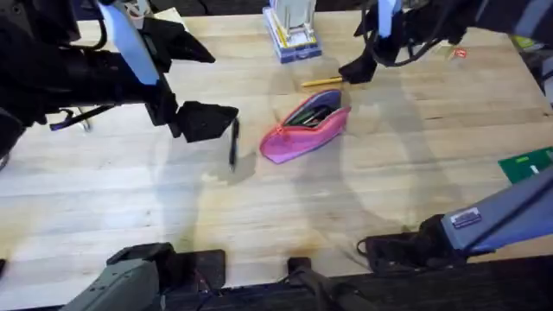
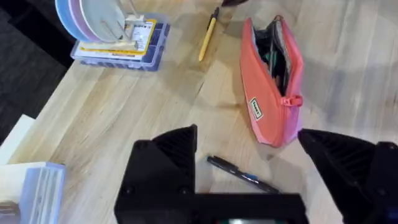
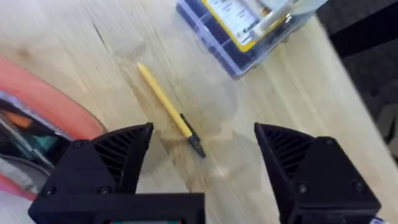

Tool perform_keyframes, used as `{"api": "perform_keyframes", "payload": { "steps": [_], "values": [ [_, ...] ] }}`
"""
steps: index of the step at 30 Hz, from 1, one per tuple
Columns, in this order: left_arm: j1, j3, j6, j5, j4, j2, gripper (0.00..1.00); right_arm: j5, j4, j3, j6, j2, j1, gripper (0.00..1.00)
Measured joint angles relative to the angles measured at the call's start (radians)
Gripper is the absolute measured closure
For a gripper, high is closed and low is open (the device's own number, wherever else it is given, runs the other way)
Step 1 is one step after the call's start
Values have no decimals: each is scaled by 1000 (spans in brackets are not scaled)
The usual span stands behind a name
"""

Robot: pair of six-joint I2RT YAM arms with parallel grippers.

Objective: Unzip the bag, pick up the pens from the table one at a time and place them inside, then zip the bag closed.

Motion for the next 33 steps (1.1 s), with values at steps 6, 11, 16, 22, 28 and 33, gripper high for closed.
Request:
{"api": "perform_keyframes", "payload": {
  "steps": [6, 11, 16, 22, 28, 33],
  "values": [
    [0, 0, 0, 0, 0, 0, 7, 0, 36, 0, 0, 122, 0, 5],
    [0, 0, 0, 0, 0, 0, 7, 0, 99, 0, 6, 185, 0, 5],
    [0, 0, 0, 0, 0, 0, 8, -15, 120, 1, 22, 245, -1, 6],
    [0, 0, 0, 0, 0, 0, 7, -22, 100, 13, 31, 254, -4, 7],
    [0, 0, 0, 0, -1, 0, 7, -22, 76, 21, 34, 257, -3, 6],
    [0, 0, 0, 0, -1, 0, 7, -21, 38, 25, 39, 257, -2, 6]
  ]
}}
